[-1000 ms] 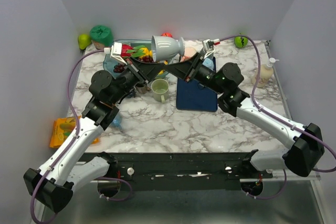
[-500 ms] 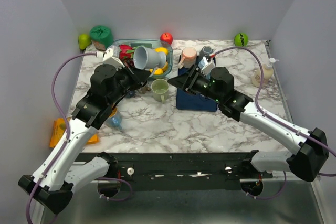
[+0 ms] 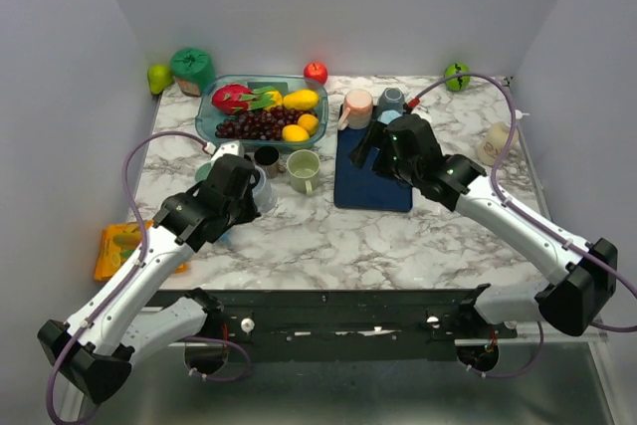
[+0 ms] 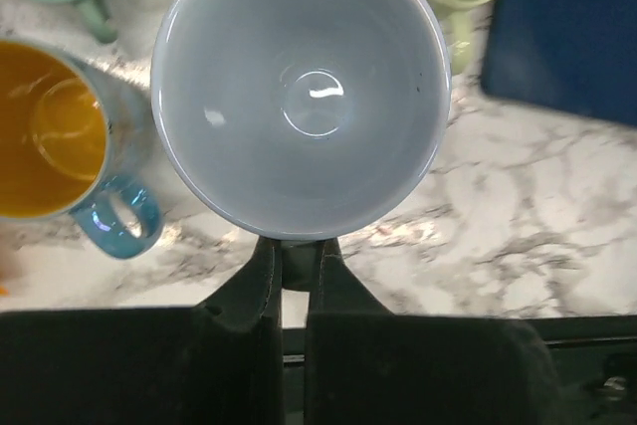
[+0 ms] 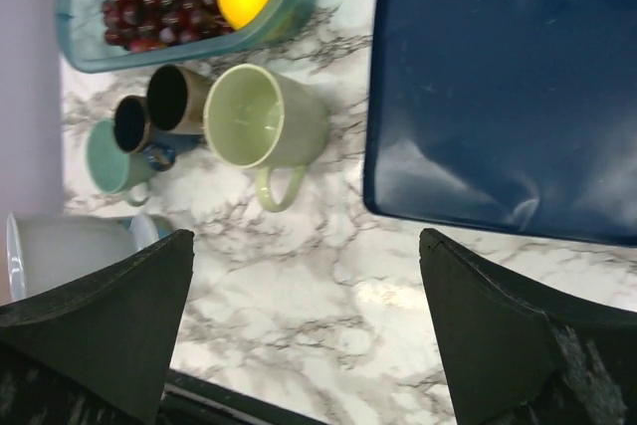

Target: Turn the mug right side up

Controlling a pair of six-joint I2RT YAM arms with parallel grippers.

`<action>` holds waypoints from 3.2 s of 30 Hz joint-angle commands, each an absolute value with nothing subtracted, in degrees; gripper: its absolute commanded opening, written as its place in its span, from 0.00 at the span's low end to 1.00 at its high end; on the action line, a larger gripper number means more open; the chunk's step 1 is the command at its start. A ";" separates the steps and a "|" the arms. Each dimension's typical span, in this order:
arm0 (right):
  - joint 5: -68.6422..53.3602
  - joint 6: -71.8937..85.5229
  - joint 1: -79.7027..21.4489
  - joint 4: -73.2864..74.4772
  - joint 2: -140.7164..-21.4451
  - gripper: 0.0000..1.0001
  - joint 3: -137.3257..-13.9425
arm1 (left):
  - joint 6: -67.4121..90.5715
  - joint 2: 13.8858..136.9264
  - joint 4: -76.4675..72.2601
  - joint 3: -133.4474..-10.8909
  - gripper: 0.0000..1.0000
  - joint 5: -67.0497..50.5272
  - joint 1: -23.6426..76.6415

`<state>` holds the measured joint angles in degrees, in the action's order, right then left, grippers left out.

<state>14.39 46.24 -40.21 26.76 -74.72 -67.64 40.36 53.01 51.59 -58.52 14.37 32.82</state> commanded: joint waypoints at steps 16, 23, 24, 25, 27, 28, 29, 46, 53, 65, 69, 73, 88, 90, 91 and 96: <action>12.48 36.39 -31.65 30.15 -80.07 1.00 -67.41 | 42.63 62.13 37.63 -44.66 0.00 31.20 35.42; 11.51 31.74 -28.74 28.83 -82.00 1.00 -67.67 | 41.75 66.09 35.60 -42.63 0.00 34.10 34.89; 11.51 31.12 -28.39 28.65 -82.61 1.00 -67.76 | 41.84 66.27 35.86 -42.54 0.00 35.23 34.89; 11.51 30.42 -27.69 28.57 -83.23 1.00 -67.94 | 41.84 66.62 35.95 -42.54 0.00 35.42 34.63; 12.12 28.22 -26.99 28.56 -85.06 1.00 -68.46 | 42.01 67.41 36.30 -42.54 0.07 35.59 34.45; 12.30 27.34 -26.46 28.56 -85.60 1.00 -69.08 | 42.01 67.67 36.21 -42.54 0.14 35.60 34.37; 12.48 25.25 -26.28 28.65 -86.30 1.00 -69.52 | 42.01 67.76 36.30 -42.54 0.26 35.60 34.28; 18.28 4.05 -20.92 29.53 -102.20 1.00 -83.66 | 34.20 58.19 38.41 -54.12 0.82 31.56 34.28; 9.33 -6.40 -18.11 30.41 -111.26 0.96 -89.29 | 29.98 54.76 36.48 -59.85 0.98 24.53 34.19; -5.36 -15.64 -17.49 29.88 -116.28 0.94 -92.37 | 30.23 52.74 32.96 -60.91 0.99 16.88 34.19; -8.70 -16.44 -17.40 29.88 -116.19 0.93 -92.20 | 30.50 52.91 32.87 -60.65 0.99 16.35 34.01; -10.98 -16.17 -17.49 29.97 -116.28 0.91 -92.20 | 30.76 53.00 32.43 -60.47 0.99 15.91 33.93; -1.94 -8.70 -17.49 27.16 -117.42 0.52 -92.81 | 31.38 53.17 32.08 -59.94 0.99 15.38 33.49; -1.23 -8.09 -17.40 27.16 -118.03 0.52 -93.25 | 31.46 53.17 32.17 -59.94 0.99 15.29 33.49; -0.88 -8.00 -17.49 27.16 -118.47 0.51 -93.43 | 31.38 53.09 32.17 -59.94 0.99 15.29 33.49; -0.26 -7.21 -17.40 27.33 -119.70 0.45 -94.66 | 31.29 52.91 32.26 -60.03 0.99 15.38 33.22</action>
<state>-2.72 -8.75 -17.45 28.36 -117.56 -92.44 31.14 53.41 33.21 -59.59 16.67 33.69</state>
